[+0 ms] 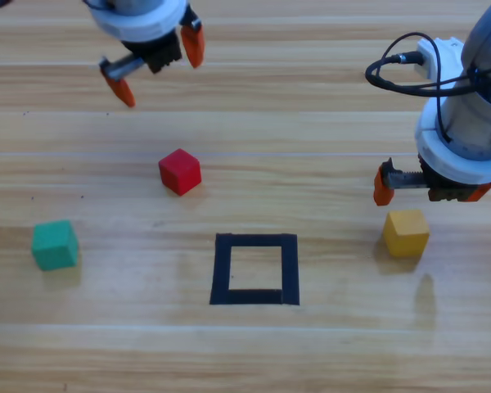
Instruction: Stack the blocks in the rectangular block: red at the bottom, yellow in the middle, green on top
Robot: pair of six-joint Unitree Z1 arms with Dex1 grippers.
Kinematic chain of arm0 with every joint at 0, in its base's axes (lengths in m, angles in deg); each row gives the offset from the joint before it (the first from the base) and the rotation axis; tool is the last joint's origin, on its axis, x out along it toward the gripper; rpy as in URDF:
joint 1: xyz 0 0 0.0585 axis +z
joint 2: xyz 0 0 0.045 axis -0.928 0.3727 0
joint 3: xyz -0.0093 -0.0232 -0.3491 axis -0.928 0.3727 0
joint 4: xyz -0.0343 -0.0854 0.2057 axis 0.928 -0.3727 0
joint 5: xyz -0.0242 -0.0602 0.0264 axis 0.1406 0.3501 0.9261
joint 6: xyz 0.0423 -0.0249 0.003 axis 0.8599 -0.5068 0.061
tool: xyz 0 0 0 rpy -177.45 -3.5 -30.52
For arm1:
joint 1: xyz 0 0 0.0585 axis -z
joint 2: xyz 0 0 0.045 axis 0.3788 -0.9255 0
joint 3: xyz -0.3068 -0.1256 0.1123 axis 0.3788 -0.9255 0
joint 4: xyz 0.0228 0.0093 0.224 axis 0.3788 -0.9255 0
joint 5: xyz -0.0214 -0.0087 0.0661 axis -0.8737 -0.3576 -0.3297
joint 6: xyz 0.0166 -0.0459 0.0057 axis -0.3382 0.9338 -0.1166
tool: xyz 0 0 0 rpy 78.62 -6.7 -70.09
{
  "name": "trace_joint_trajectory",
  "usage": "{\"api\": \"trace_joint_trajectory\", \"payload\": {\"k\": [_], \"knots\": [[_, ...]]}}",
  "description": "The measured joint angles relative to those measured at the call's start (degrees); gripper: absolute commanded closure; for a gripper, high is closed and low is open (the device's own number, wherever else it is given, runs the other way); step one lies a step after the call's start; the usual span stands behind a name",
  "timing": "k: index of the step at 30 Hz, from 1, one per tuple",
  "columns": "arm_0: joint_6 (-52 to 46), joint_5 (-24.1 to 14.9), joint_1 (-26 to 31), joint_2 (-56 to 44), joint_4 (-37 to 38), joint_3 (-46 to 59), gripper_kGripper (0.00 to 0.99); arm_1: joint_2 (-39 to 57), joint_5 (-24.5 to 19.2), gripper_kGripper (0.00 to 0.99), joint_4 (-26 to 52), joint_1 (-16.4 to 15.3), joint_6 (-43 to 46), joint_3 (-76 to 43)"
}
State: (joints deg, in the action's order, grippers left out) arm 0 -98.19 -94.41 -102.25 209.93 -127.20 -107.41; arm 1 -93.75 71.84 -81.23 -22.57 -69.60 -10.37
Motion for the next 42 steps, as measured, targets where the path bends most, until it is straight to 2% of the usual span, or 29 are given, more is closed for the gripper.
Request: {"api": "trace_joint_trajectory", "payload": {"k": [2,10,15,20,21,23,25,27,29,37,42], "knots": [[-2.2,0.8,0.2,2.7,-2.0,-2.4,0.031,-0.2,0.2,0.016,0.0,0.0,0.0,0.0],[-6.4,3.5,0.6,7.1,-2.1,-2.5,0.042,-5.6,2.2,0.079,0.0,0.3,0.0,0.2],[-10.0,4.4,0.6,8.2,-2.1,-2.5,0.045,-7.7,2.5,0.179,0.0,0.5,0.0,0.2],[-12.0,5.1,0.6,10.2,-2.1,-2.5,0.044,-7.9,3.8,0.183,0.0,1.1,0.0,0.3],[-12.3,5.2,0.6,10.6,-2.1,-2.5,0.042,-7.9,4.0,0.217,0.0,1.2,0.0,0.3],[-13.0,5.4,0.6,11.2,-2.1,-2.5,0.040,-7.9,4.4,0.398,0.0,1.6,0.0,0.3],[-13.9,5.4,0.7,11.8,-2.1,-2.5,0.040,-8.2,4.9,0.654,0.0,1.9,0.2,0.3],[-14.4,5.4,0.7,12.2,-2.1,-2.5,0.040,-9.3,5.2,0.749,0.1,2.1,0.8,0.6],[-14.8,5.5,0.7,12.6,-2.1,-2.5,0.040,-10.1,5.3,0.800,0.3,2.2,1.2,1.1],[-16.2,7.0,1.3,14.8,-2.1,-2.5,0.042,-10.0,5.3,0.814,0.6,2.5,2.5,1.2],[-16.5,7.4,2.1,16.3,-2.1,-2.5,0.044,-6.4,5.3,0.814,0.8,2.5,2.5,-1.7]]}}
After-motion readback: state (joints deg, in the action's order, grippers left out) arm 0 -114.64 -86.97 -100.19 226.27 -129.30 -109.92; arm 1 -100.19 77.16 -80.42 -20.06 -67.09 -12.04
